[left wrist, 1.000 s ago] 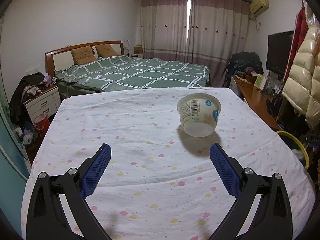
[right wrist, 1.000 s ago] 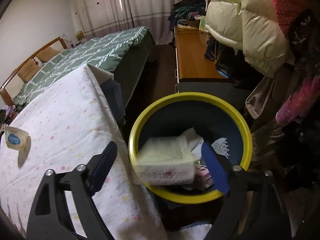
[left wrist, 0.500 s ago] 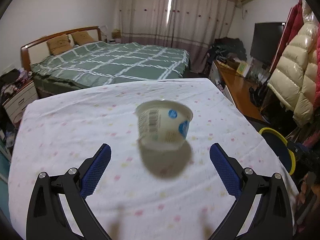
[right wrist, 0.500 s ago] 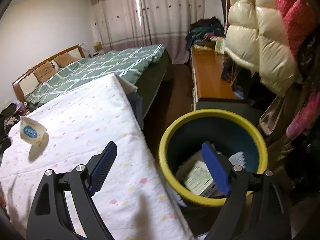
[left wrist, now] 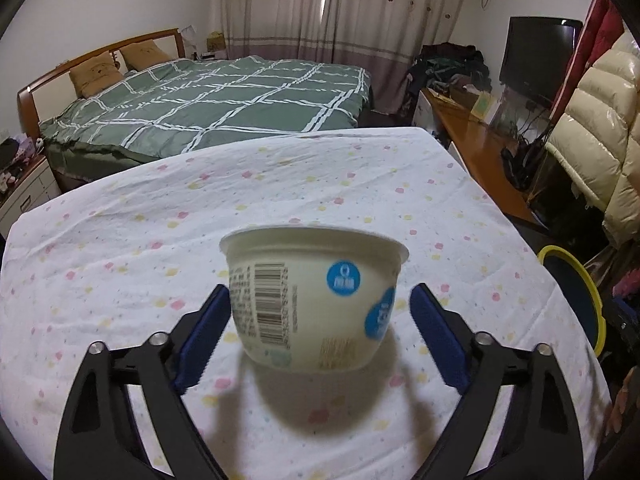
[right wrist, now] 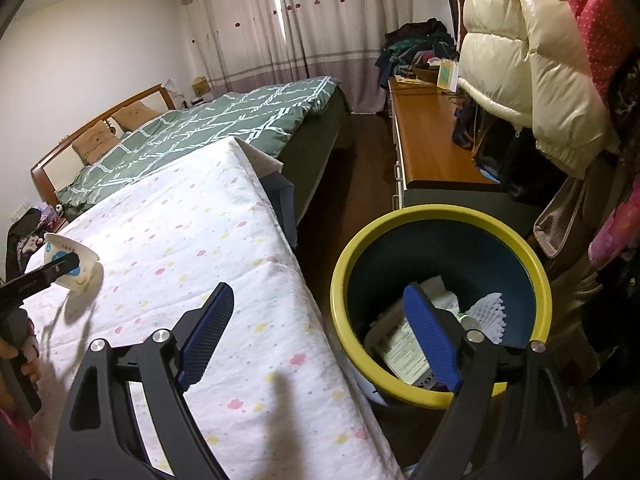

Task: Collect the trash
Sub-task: 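Reach the left gripper to the white yogurt cup and grasp it, then carry the white yogurt cup over the yellow bin and open the left gripper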

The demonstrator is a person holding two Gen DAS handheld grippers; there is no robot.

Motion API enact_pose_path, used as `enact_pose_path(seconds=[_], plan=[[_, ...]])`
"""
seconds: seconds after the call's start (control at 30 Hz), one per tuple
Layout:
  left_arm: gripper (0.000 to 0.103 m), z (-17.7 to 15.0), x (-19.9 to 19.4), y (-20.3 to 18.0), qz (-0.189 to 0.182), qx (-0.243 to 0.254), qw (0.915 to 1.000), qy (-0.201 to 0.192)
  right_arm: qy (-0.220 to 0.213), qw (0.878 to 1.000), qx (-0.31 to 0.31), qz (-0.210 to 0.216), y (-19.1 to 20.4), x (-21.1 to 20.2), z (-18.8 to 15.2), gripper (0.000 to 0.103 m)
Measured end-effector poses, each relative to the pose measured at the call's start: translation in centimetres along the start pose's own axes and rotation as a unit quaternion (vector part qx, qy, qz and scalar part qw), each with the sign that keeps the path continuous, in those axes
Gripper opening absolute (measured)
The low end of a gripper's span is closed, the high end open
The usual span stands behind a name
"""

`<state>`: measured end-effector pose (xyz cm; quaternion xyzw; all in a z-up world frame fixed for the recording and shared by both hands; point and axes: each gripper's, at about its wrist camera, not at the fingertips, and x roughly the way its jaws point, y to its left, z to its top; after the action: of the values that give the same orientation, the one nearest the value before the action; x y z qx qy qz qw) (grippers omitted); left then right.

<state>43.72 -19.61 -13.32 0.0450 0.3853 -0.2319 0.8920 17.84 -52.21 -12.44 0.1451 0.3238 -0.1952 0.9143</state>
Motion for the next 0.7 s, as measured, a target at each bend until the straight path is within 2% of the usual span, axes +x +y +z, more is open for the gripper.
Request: enact_pose_path(seconds=[0.23, 0.43, 0.57, 0.7], plan=[[0.081, 0.7, 0.8, -0.3, -0.003, 0.003, 1.0000, 0.002, 0.014, 1.000, 0.017, 0.012, -0.7, 0.5, 0.0, 0.082], [0.080, 0.7, -1.8, -2.2, -0.015, 0.015, 0.9996, -0.016, 0.007, 0.999, 0.033, 0.025, -1.4, 0.4, 0.0, 0.082], [0.080, 0.8, -4.6, -5.2, -0.037, 0.034, 0.9983, -0.028, -0.024, 0.999, 0.020, 0.021, -2.1, -1.4, 0.3, 0.082], [0.080, 1.1, -6.7, -10.2, -0.076, 0.065, 0.9942, -0.041, -0.046, 0.998, 0.031, 0.019, -4.7, -4.0, 0.7, 0.082]])
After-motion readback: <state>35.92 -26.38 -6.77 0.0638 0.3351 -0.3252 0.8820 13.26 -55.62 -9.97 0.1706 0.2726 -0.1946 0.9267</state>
